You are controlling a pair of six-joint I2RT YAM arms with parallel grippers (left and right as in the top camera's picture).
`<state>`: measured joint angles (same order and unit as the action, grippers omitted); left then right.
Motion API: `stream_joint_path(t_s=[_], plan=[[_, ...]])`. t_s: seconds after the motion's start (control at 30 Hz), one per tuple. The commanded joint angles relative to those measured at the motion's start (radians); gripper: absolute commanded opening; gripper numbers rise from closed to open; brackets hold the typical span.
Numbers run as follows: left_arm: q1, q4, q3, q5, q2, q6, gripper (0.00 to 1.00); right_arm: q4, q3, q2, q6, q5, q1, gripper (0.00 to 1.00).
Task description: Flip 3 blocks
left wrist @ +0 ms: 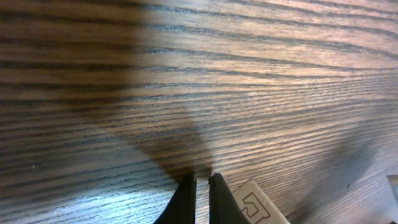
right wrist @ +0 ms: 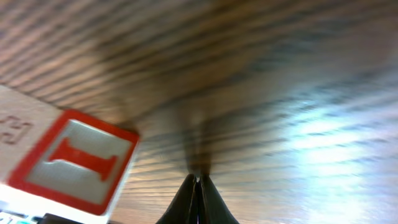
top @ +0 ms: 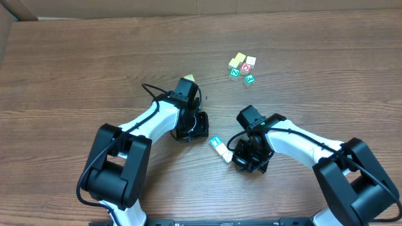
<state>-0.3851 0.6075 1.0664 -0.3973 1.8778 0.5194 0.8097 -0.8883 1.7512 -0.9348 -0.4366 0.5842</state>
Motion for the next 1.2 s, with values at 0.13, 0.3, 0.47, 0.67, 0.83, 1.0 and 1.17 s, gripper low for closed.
stream_joint_path(t_s=[0.13,0.3,0.47,0.67,0.83,1.0,1.17], plan=[[0.013,0.049,-0.002,-0.018,0.019,-0.049,0.04,0.022,-0.013,-0.030,0.207,0.124,0.016,0.04],[0.085,0.222,0.112,0.002,0.019,-0.093,0.04,0.194,-0.093,-0.126,0.235,0.375,0.016,0.04],[0.115,0.399,0.258,0.123,0.019,-0.093,0.04,0.237,-0.126,-0.254,0.338,0.376,0.084,0.04],[0.085,0.435,0.285,0.176,0.021,-0.062,0.04,0.165,-0.081,-0.284,0.235,0.503,0.257,0.04],[0.075,0.419,0.286,0.167,0.043,-0.055,0.04,0.128,-0.024,-0.279,0.086,0.586,0.337,0.04],[0.053,0.369,0.286,0.116,0.105,-0.051,0.04,0.056,0.032,-0.279,0.063,0.562,0.338,0.04],[0.021,0.319,0.286,0.070,0.170,-0.047,0.04,-0.013,0.065,-0.279,0.063,0.547,0.338,0.04]])
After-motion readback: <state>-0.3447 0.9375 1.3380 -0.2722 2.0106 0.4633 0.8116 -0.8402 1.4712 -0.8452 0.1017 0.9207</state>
